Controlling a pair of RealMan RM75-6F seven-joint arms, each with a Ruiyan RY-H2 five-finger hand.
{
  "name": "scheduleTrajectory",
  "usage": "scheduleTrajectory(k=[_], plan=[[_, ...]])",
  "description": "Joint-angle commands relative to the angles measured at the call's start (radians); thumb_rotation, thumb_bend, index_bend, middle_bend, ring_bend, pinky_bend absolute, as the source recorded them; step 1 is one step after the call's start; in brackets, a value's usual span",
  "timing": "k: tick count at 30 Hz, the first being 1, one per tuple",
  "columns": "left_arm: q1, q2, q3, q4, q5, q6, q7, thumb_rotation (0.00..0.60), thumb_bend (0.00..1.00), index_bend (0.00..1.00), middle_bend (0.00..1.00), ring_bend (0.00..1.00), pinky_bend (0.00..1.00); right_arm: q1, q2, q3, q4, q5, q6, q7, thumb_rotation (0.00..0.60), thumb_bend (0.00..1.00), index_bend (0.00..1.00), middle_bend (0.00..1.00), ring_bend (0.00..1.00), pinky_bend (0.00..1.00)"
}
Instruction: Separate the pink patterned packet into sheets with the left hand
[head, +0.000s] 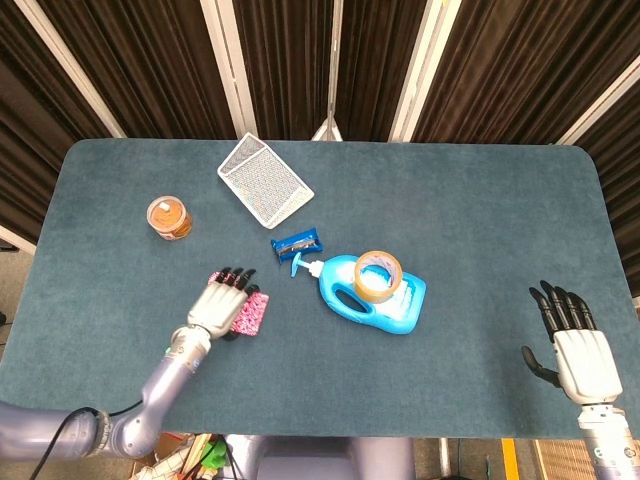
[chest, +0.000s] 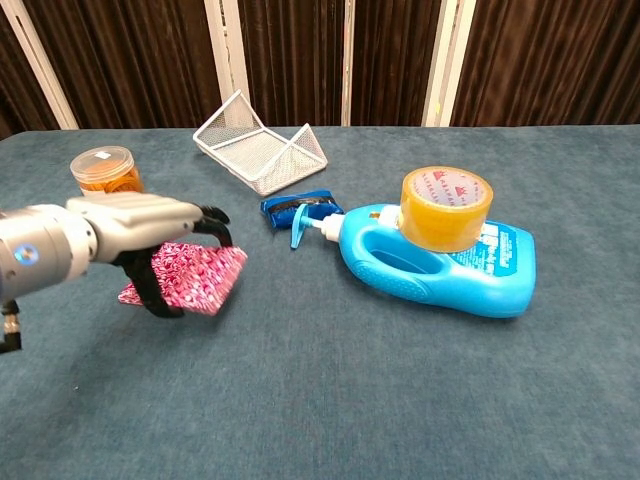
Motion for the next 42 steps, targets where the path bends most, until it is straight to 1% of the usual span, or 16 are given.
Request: scheduleTrajectory(k=[1,4,6,12,16,25,32,36,38,40,42], plan=[[-0.011,-0.025,0.010,0.015,-0.012,-0.003,0.009,0.600,0.43,0.49,0.00,0.00,0.00,0.000,0.000,0.001,0.001,0.001,0.000,0.003,0.600,0.36,0.00,0.00,0.00,0.09],[-0.020,-0.044,0.016,0.031,-0.023,-0.005,0.014,0.600,0.38,0.39,0.00,0.00,0.00,0.001,0.000,0.001,0.002,0.000,-0.002,0.005,0.600,0.36,0.00,0.00,0.00,0.09],[-0.025,-0.049,0.020,0.037,-0.033,-0.006,0.020,0.600,0.34,0.35,0.00,0.00,0.00,0.001,0.000,0.001,0.002,0.000,-0.002,0.005,0.600,0.36,0.00,0.00,0.00,0.09],[-0.043,-0.046,0.033,0.035,-0.090,-0.003,0.056,0.600,0.24,0.28,0.00,0.00,0.00,0.002,0.000,0.001,0.003,0.000,-0.002,0.006,0.600,0.36,0.00,0.00,0.00,0.09],[-0.052,-0.044,0.030,0.032,-0.107,0.004,0.060,0.600,0.22,0.17,0.00,0.00,0.00,0.002,0.000,0.000,0.002,-0.004,-0.001,0.006,0.600,0.36,0.00,0.00,0.00,0.09],[-0.069,-0.037,0.026,0.007,-0.143,0.007,0.058,0.600,0.21,0.12,0.00,0.00,0.00,0.001,0.000,0.000,0.002,-0.004,0.000,0.007,0.600,0.36,0.00,0.00,0.00,0.09],[-0.084,-0.040,0.033,0.004,-0.167,0.017,0.072,0.600,0.22,0.22,0.00,0.00,0.00,0.001,0.000,0.000,0.003,-0.005,0.001,0.008,0.600,0.36,0.00,0.00,0.00,0.09],[-0.089,-0.050,0.034,0.011,-0.171,0.021,0.070,0.600,0.30,0.30,0.00,0.00,0.00,0.001,0.000,0.000,0.003,-0.005,0.002,0.008,0.600,0.36,0.00,0.00,0.00,0.09],[-0.091,-0.058,0.034,0.019,-0.171,0.023,0.064,0.600,0.35,0.36,0.00,0.00,0.00,0.001,0.000,-0.001,0.003,-0.006,0.002,0.009,0.600,0.36,0.00,0.00,0.00,0.09],[-0.090,-0.066,0.031,0.026,-0.166,0.026,0.054,0.600,0.40,0.45,0.00,0.00,0.00,0.002,0.000,0.000,0.002,-0.006,0.002,0.008,0.600,0.36,0.00,0.00,0.00,0.09],[-0.086,-0.076,0.028,0.036,-0.146,0.030,0.035,0.600,0.42,0.50,0.00,0.00,0.00,0.001,0.000,-0.001,0.002,-0.007,0.002,0.009,0.600,0.36,0.00,0.00,0.00,0.09]])
